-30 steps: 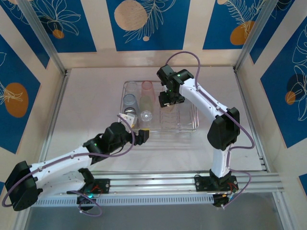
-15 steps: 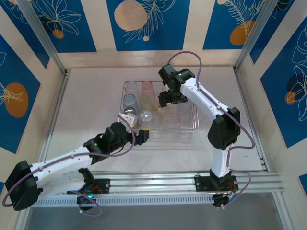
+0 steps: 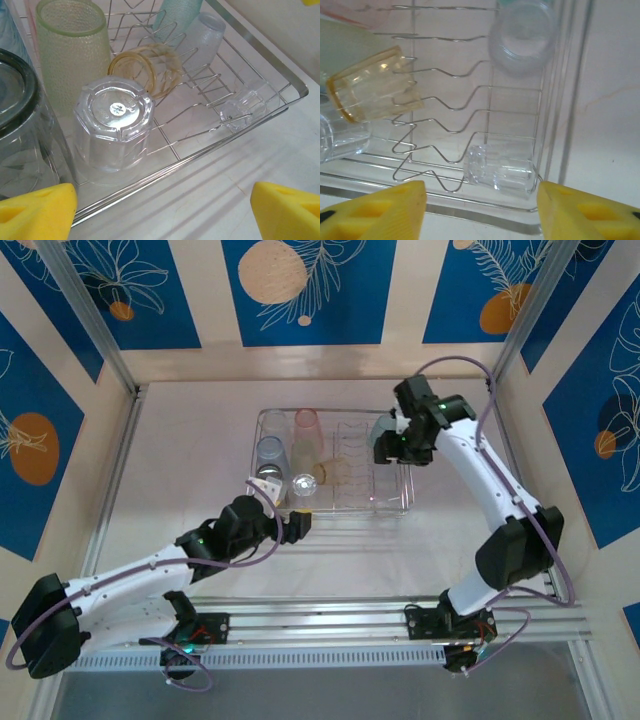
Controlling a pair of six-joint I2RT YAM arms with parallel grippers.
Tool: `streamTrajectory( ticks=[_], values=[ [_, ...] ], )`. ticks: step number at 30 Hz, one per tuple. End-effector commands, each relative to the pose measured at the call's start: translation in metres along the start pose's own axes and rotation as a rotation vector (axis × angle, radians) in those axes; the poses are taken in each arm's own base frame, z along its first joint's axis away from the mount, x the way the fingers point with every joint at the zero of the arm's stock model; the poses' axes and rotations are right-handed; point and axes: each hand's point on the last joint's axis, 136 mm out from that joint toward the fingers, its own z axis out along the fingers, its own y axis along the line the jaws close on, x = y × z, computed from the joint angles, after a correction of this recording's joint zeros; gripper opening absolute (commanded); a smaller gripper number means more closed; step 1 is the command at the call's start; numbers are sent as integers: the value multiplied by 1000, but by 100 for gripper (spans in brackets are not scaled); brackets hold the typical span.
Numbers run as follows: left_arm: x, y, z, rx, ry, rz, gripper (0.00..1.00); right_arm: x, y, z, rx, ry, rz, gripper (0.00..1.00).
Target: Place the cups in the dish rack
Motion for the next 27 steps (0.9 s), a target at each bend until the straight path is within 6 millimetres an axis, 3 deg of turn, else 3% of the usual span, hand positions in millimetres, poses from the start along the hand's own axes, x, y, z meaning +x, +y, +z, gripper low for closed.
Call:
streamTrajectory(
  ticks=[1,6,12,18,27],
  values=[
    [0,2,4,-3,-6,-4,90,17,0,13,-79,73,36,56],
    [1,-2,7,13,6,-6,89,32,-7,36,-98,143,51,47],
    [2,3,3,-3,2,-5,89,46,-8,50,-51,222,26,48],
    [3,3,4,-3,3,1,89,47,-14,62,2,286,-9,47],
    [1,5,0,-14,-4,14,89,55,-26,58,95,382,65,47]
  ],
)
